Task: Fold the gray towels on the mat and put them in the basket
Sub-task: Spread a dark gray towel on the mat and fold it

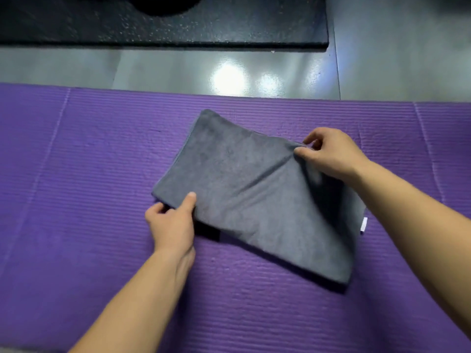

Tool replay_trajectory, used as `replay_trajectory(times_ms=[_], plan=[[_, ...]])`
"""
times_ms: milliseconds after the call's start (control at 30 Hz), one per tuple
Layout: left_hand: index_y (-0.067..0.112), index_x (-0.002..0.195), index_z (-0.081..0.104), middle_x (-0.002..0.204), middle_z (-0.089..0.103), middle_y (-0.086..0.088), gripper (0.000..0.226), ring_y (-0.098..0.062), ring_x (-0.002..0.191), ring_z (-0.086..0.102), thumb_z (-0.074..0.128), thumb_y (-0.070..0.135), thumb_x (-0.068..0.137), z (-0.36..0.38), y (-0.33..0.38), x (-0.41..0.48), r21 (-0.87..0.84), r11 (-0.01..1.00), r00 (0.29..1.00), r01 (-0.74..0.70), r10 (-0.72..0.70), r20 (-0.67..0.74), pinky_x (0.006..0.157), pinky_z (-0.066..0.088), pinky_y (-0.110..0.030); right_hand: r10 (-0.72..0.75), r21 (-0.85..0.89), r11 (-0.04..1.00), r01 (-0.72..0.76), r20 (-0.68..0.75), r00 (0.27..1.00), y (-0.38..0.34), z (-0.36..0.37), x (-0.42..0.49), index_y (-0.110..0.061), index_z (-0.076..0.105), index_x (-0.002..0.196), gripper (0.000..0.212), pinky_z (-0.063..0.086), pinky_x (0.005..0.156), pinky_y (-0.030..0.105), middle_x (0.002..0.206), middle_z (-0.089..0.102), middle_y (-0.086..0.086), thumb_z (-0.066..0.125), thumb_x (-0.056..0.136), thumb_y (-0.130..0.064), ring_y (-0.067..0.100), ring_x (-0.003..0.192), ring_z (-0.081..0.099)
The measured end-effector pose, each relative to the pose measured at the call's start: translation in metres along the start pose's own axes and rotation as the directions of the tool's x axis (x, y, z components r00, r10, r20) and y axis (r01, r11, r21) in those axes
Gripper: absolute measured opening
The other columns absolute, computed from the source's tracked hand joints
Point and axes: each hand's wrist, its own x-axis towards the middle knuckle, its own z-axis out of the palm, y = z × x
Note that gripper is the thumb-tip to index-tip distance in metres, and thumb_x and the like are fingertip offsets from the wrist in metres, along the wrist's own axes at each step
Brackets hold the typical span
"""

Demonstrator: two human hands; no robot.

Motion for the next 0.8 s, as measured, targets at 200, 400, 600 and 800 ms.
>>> replay_trajectory(times_ms=[200,400,600,800], plan=[[0.006,0.136,0.049,0.109,0.062,-0.006,0.061,-0.008,0.079,0.060,0.081,0.014,0.085,0.004,0.056,0.044,0.387,0.908,0.987,-0.161,0.142,0.076,0.066,0.050,-0.009,0.188,-0.208,0.968,-0.139,0.235,0.954,0.054,-0.038,-0.023,-0.020,0.061,0.092,0.035,0.045,0.073,0.033,0.092,0.067,0.003,0.082,0.078,-0.043,0.023,0.084,0.061],[0.006,0.099,0.069,0.096,0.074,-0.018,0.019,-0.019,0.067,0.060,0.079,0.013,0.085,-0.030,0.049,0.058,0.719,0.665,0.975,-0.202,0.064,0.215,0.063,0.050,-0.028,0.320,0.418,0.868,-0.268,-0.060,0.945,0.074,-0.038,-0.020,-0.015,0.067,0.108,0.027,0.045,0.051,0.019,0.092,0.062,0.008,0.081,0.085,-0.018,0.014,0.065,0.052],[0.015,0.111,0.052,0.091,0.070,-0.003,0.038,-0.023,0.082,0.068,0.074,0.031,0.085,-0.009,0.040,0.034,0.737,0.591,0.944,-0.328,0.171,0.283,0.072,0.049,-0.036,0.403,0.481,0.845,-0.235,-0.283,0.870,0.056,-0.020,-0.008,-0.015,0.064,0.119,0.039,0.040,0.080,0.023,0.108,0.064,0.001,0.074,0.089,-0.037,0.014,0.096,0.059],[0.016,0.133,0.044,0.106,0.063,-0.003,0.041,-0.033,0.094,0.063,0.061,0.013,0.095,0.010,0.040,0.047,0.662,0.460,0.805,-0.592,0.374,0.460,0.079,0.042,-0.037,0.324,0.388,0.897,-0.209,-0.258,0.910,0.072,-0.009,-0.030,-0.017,0.060,0.127,0.040,0.039,0.091,0.023,0.119,0.065,-0.001,0.072,0.089,-0.021,0.015,0.109,0.059]])
